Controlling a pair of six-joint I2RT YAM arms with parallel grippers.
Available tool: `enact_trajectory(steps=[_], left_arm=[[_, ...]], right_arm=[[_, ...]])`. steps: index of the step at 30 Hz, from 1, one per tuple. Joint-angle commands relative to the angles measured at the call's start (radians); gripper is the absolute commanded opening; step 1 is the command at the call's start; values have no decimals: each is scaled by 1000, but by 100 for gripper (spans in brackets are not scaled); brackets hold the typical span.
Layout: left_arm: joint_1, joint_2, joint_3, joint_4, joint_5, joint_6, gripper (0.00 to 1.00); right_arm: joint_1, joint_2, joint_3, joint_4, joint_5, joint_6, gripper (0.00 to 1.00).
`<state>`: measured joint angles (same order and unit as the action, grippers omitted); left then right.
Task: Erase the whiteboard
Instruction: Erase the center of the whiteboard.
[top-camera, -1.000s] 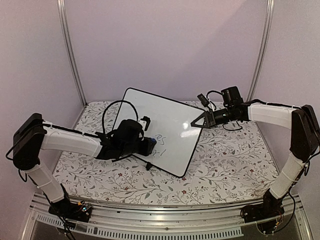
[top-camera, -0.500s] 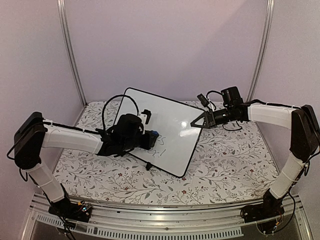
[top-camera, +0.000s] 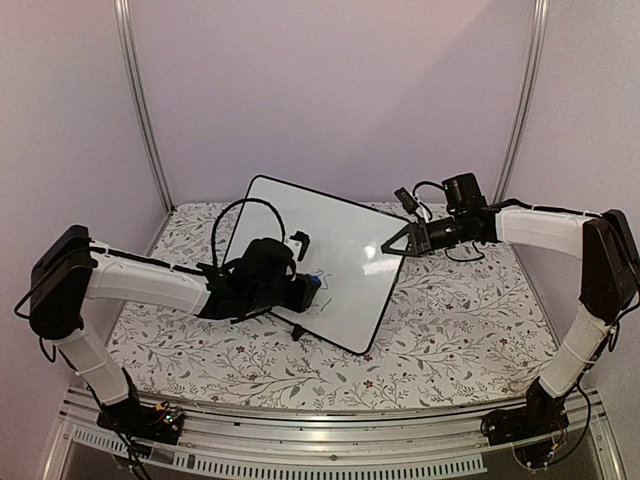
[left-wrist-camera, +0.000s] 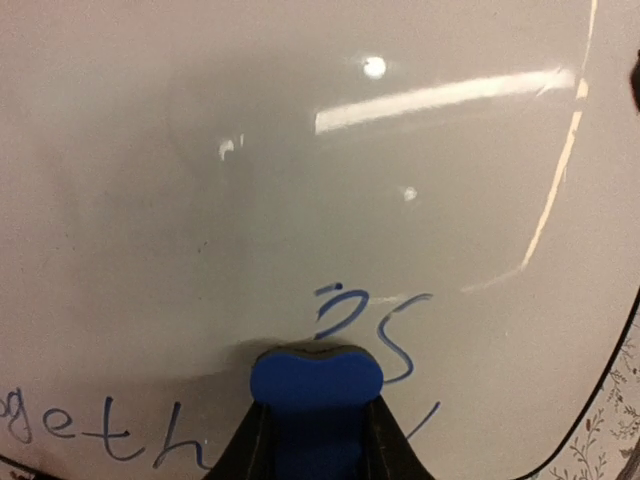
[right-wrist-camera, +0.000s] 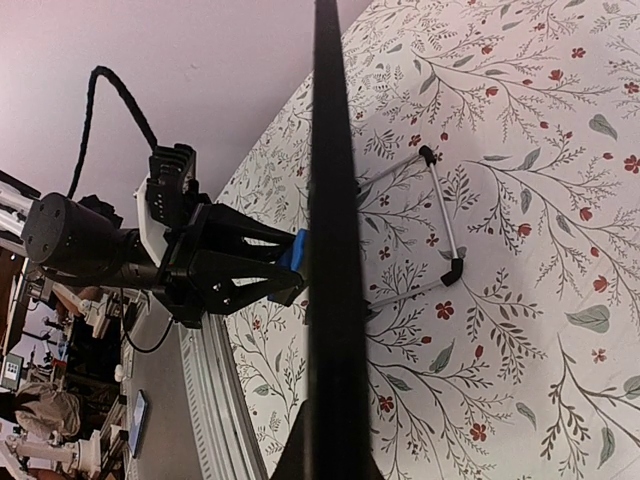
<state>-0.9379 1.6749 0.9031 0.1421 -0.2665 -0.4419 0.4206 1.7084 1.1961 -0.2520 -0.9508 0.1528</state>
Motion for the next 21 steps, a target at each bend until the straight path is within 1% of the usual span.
enact_trajectory(steps=[1, 5, 10, 13, 17, 21], left_arm=[[51, 62, 75, -17, 7, 57, 0], [82, 43, 83, -20, 6, 73, 0], [90, 12, 36, -19, 19, 58, 0], [57, 9, -11, -21, 41, 22, 0], [-6, 22, -56, -31, 22, -18, 0], [-39, 34, -62, -31, 4, -24, 0]], right_arm=[[105, 47, -44, -98, -42, -68, 0], [106, 41, -54, -97, -40, -68, 0], [108, 44, -56, -89, -44, -67, 0], [110, 48, -54, -83, -45, -63, 0], [112, 50, -53, -80, -46, -62, 0], [113, 55, -53, -81, -48, -63, 0]])
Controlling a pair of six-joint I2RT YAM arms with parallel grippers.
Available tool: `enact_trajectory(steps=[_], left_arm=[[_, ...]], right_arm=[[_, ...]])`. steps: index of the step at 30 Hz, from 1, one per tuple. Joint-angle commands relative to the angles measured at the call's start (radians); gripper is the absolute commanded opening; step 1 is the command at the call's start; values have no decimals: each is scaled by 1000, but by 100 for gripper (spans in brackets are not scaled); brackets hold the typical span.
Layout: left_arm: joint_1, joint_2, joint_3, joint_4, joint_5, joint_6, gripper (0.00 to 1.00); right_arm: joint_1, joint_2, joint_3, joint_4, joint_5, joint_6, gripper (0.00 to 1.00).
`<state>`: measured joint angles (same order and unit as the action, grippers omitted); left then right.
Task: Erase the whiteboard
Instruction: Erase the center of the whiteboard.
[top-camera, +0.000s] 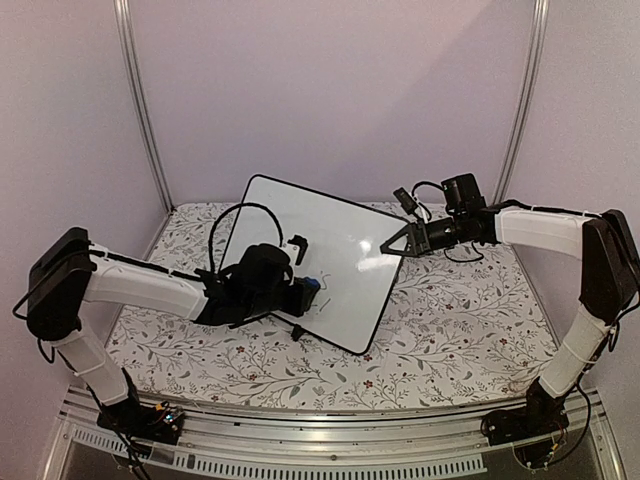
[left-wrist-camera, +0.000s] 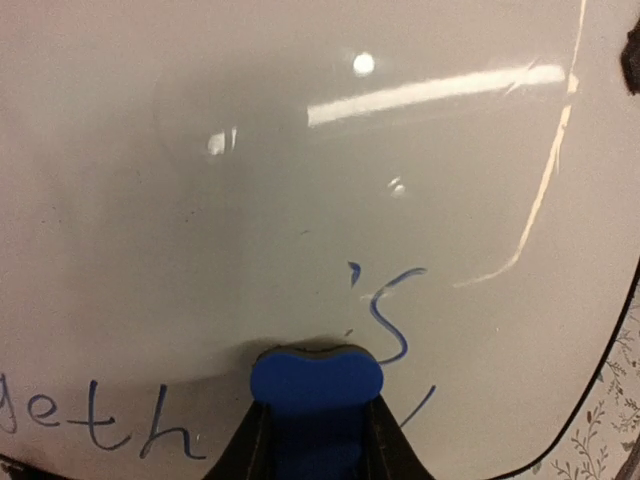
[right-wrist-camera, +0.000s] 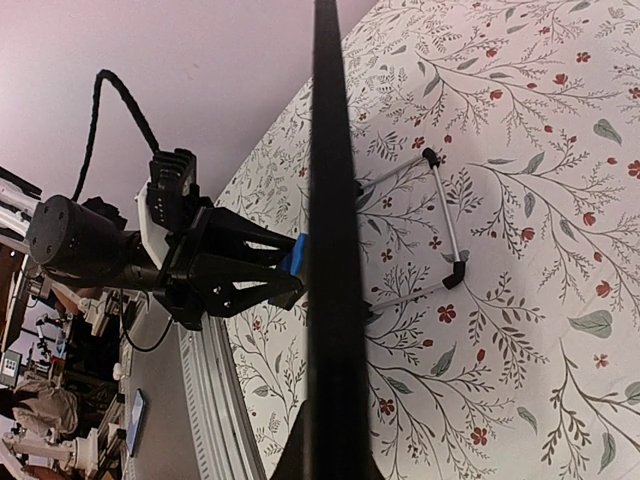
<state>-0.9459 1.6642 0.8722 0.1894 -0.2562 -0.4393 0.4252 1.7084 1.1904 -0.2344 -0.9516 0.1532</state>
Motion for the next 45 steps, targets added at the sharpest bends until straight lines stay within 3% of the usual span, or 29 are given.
enact_trajectory(steps=[1, 19, 33, 40, 45], left_arm=[[-33, 49, -24, -80, -11, -19, 0], [98, 66, 159, -102, -36, 102, 0], [-43, 59, 23, -131, -55, 86, 0], [-47, 10, -60, -135, -55, 70, 0], [-44, 17, -34, -132, -86, 80, 0]], right_arm=[[109, 56, -45, -99, -47, -64, 0], [112, 56, -34, -117, -43, -70, 0], [116, 77, -36, -103, -50, -65, 0], [117, 75, -42, -103, -47, -67, 0], [121, 80, -40, -95, -49, -59, 0]])
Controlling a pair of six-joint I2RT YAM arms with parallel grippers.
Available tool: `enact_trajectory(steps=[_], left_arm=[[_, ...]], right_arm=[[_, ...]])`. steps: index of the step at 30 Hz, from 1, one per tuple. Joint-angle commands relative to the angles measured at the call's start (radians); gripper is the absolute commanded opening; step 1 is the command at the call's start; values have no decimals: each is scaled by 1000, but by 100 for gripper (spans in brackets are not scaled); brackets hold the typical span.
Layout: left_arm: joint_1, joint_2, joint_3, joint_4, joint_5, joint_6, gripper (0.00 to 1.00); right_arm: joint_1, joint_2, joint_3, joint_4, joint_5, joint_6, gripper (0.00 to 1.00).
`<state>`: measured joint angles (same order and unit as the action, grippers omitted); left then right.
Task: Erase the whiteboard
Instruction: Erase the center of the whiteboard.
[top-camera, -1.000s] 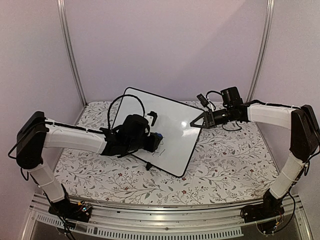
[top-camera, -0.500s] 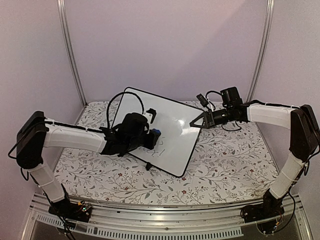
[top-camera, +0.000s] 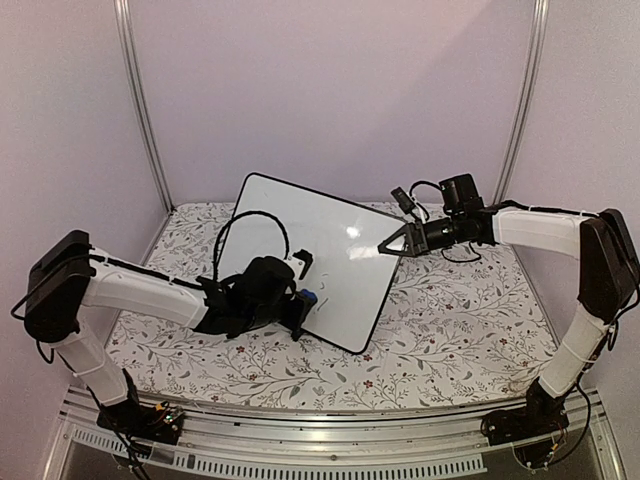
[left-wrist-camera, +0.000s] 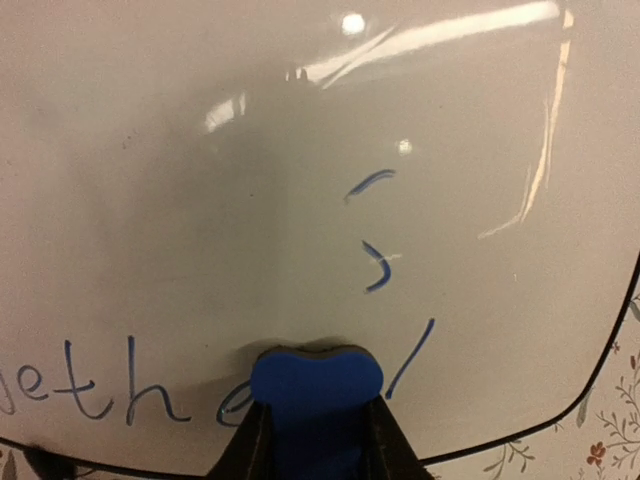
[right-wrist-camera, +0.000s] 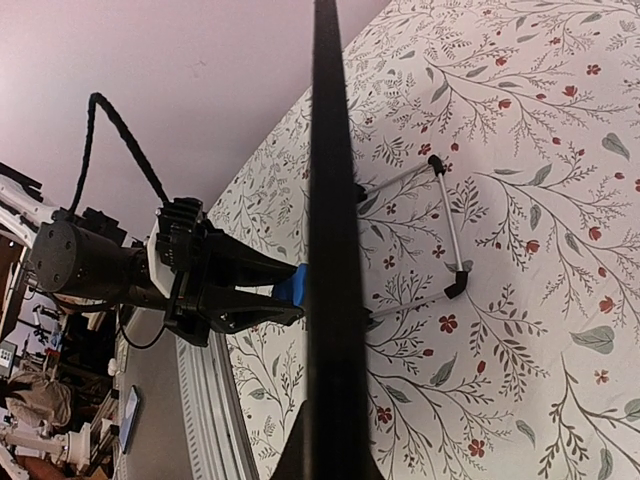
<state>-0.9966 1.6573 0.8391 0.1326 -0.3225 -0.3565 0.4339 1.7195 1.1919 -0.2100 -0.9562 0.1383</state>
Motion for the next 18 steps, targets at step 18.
enact_trajectory(steps=[18], left_arm=[[73, 85, 189, -71, -81, 49, 0]], right_arm=[[118, 63, -49, -117, -44, -42, 0]])
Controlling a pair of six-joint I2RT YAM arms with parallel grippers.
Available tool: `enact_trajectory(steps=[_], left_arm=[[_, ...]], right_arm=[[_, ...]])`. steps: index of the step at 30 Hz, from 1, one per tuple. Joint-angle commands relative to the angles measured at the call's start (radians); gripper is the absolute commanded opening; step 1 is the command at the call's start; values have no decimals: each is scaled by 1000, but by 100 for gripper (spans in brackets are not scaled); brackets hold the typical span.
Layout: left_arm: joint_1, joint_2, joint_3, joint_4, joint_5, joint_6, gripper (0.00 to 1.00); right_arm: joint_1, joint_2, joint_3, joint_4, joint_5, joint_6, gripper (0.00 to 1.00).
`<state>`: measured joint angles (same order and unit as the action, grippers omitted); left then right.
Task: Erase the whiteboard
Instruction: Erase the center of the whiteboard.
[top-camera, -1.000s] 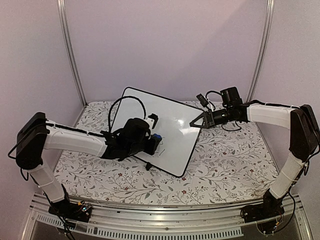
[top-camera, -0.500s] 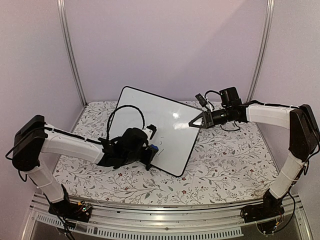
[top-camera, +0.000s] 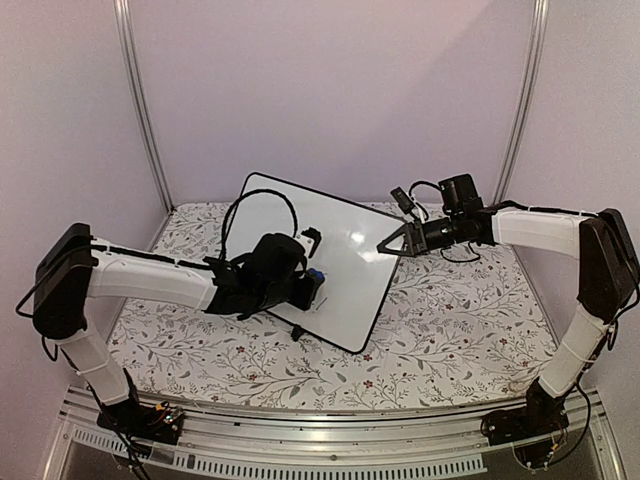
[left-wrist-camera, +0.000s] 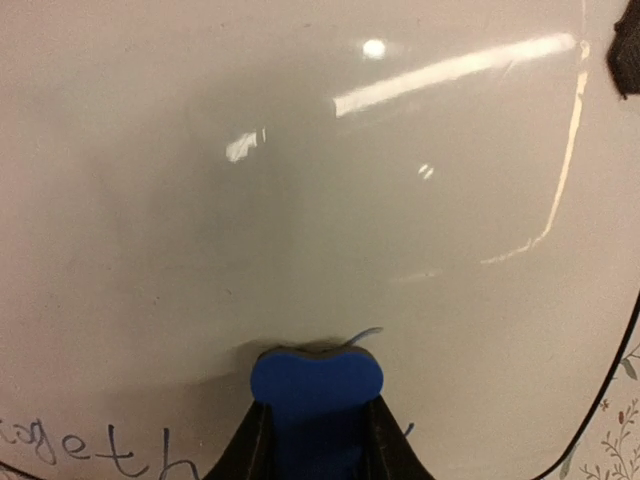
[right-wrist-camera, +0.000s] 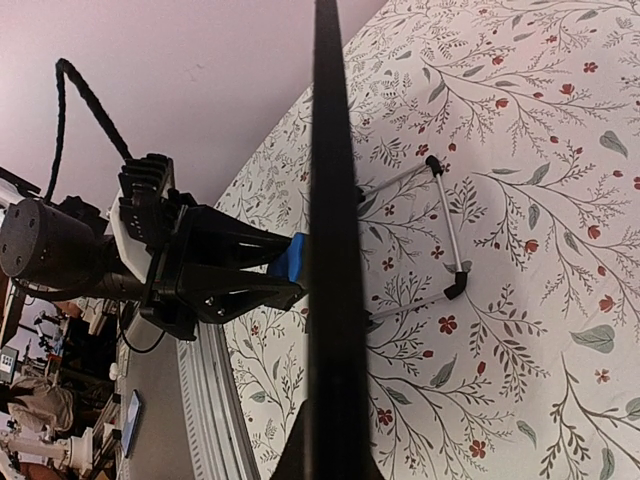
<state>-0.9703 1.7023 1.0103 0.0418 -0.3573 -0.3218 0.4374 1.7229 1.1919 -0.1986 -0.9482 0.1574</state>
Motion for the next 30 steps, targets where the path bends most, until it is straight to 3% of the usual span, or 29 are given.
enact_trajectory(steps=[1, 15, 30], left_arm=[[47, 39, 14, 20, -41, 12, 0], [-25, -32, -192, 40, 2, -19, 0], [-21, 94, 39, 41, -64, 8, 0]], right_arm=[[113, 60, -48, -127, -52, -61, 0], [115, 73, -51, -115, -57, -60, 0], [119, 65, -63, -110, -55, -52, 0]])
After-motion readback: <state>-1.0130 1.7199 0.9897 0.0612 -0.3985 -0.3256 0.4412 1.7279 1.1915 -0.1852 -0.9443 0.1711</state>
